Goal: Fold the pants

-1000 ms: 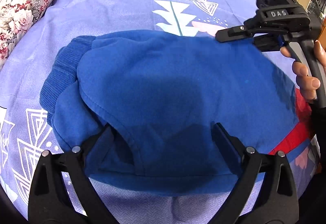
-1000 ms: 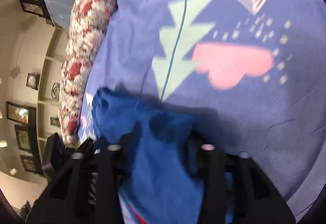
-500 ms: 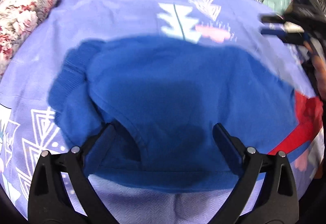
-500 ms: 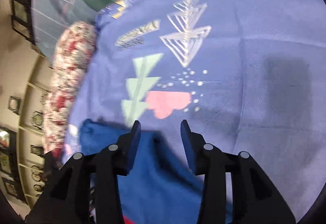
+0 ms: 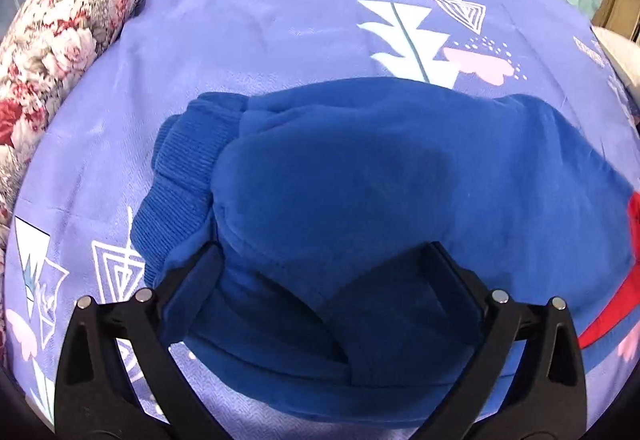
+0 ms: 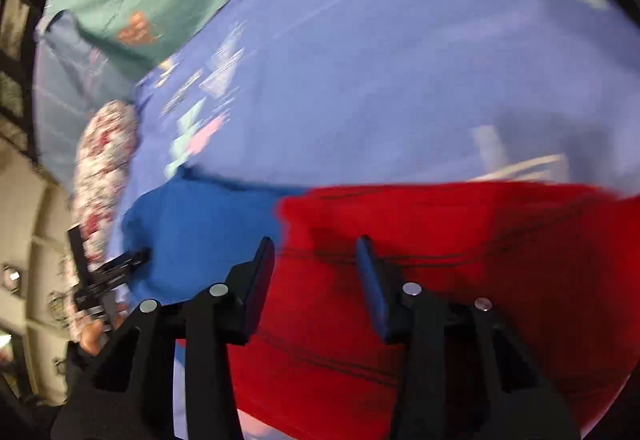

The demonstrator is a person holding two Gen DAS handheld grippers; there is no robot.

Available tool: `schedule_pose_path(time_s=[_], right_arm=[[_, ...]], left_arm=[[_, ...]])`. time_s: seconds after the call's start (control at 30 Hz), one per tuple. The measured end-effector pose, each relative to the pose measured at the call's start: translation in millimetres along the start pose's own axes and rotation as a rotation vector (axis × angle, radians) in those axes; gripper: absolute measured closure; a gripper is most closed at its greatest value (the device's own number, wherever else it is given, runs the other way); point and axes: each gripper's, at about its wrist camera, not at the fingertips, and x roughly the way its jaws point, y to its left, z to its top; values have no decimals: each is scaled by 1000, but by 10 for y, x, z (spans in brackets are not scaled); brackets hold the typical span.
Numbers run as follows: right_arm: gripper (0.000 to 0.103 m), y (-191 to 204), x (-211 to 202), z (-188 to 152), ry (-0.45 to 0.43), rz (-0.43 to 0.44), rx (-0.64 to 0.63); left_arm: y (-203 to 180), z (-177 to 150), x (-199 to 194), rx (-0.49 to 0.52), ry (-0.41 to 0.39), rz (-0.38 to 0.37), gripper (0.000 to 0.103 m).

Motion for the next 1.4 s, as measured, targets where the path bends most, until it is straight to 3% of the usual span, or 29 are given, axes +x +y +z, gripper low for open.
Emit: schedule_pose_path(time_s=[0.03, 0.1, 0.13, 0.2, 0.23, 0.3, 0.4, 0.53, 0.63, 0.77, 0.8, 0.83, 0.87, 0.9, 0.93, 1.03, 1.13, 1.2, 1.3, 1.4], right_arm=[[59, -108, -176, 13, -42, -53, 0], [56, -238, -509, -11, -90, -16, 18], [50, -266, -695, -32, -118, -24, 19], [14, -303, -1162, -131, -211, -126, 8], [8, -343, -1332, -187, -243, -155, 17], [7, -512, -1592, -331, -268, -185, 68], [7, -747, -1523, -461, -206, -131, 142], [24, -697, -1158, -486, -119, -86, 154], [25, -718, -937, -510, -81, -74, 205], [25, -653, -917, -560, -131, -81, 198], [30, -632, -902, -575, -150, -79, 194], [43, -598, -887, -594, -172, -77, 187], [79, -596, -858, -626, -188, -44, 195], [87, -585, -814, -643, -187, -25, 194], [87, -543, -792, -640, -193, -35, 183], [88, -214, -899, -592, -260, -139, 85], [88, 537, -932, -450, -308, -268, -168], [88, 1147, -741, -399, -294, -322, -364], [83, 1860, -49, -487, -158, -371, -625], [74, 2146, 829, -853, 92, -391, -826]], left_arm=[[10, 10, -19, -12, -1, -6, 2], [51, -30, -133, -56, -22, -29, 2], [60, -37, -186, -84, -37, -49, 2], [65, -51, -338, -139, -74, -109, 2], [43, -65, -408, -153, -89, -131, 2], [-76, -93, -542, -144, -118, -172, 2], [-339, -129, -669, -78, -121, -198, 2], [-591, -192, -834, -1, -135, -219, 2], [-650, -257, -889, 24, -142, -223, 2], [-542, -315, -861, -8, -129, -246, 2], [-503, -322, -854, -19, -125, -251, 2], [-471, -332, -855, -27, -123, -251, 2], [-424, -338, -860, -37, -125, -254, 2], [-377, -344, -871, -47, -132, -256, 2], [-342, -351, -875, -54, -136, -257, 2], [-227, -366, -869, -81, -140, -271, 2], [-153, -406, -858, -99, -143, -281, 2], [-89, -447, -843, -120, -141, -286, 2], [29, -514, -839, -155, -144, -289, 2], [170, -569, -811, -199, -142, -290, 2]])
